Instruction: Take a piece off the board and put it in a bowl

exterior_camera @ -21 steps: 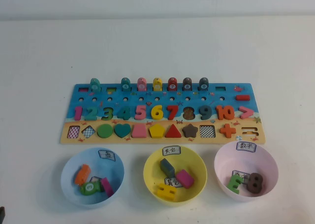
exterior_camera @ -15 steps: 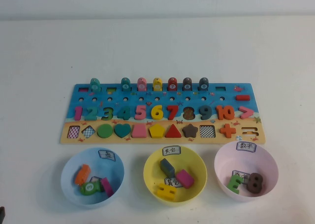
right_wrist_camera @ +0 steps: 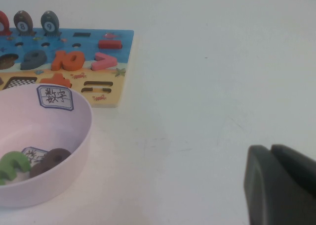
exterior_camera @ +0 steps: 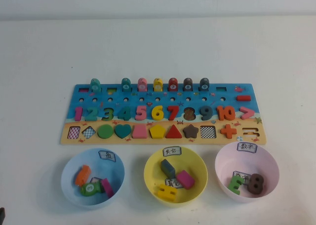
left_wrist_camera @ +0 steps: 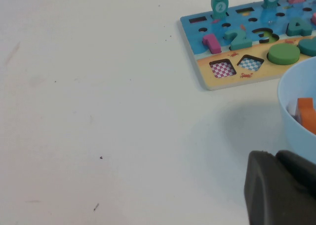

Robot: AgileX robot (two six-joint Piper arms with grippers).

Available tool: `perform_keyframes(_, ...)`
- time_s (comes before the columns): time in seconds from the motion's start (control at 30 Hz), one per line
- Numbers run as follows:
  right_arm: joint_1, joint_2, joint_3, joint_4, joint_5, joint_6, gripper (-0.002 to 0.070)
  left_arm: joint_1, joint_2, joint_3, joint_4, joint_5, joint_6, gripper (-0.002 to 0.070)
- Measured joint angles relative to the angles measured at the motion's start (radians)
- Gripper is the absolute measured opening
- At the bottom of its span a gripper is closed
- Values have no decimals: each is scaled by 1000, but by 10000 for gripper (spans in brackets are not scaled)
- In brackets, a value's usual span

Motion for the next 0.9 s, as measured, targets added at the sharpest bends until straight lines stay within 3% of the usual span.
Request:
perform_keyframes(0.3, 0, 0, 0, 3, 0, 0, -17, 0, 0, 0, 0, 0, 0, -4)
perform_keyframes(0.4, 0, 0, 0, 79, 0, 0, -17, 0, 0, 0, 0, 0, 0, -4)
perform_keyframes(0.5, 0, 0, 0, 285, 0, 0, -17, 0, 0, 0, 0, 0, 0, -4)
perform_keyframes(0.7, 0, 0, 0, 933, -17, 0, -17, 0, 0, 0, 0, 0, 0, -4)
perform_keyframes(0.77, 0, 0, 0, 1029, -29, 0, -17, 0, 0, 0, 0, 0, 0, -4)
perform_keyframes(0.9, 0, 0, 0, 1048, -42, -69, -17, 0, 0, 0, 0, 0, 0, -4)
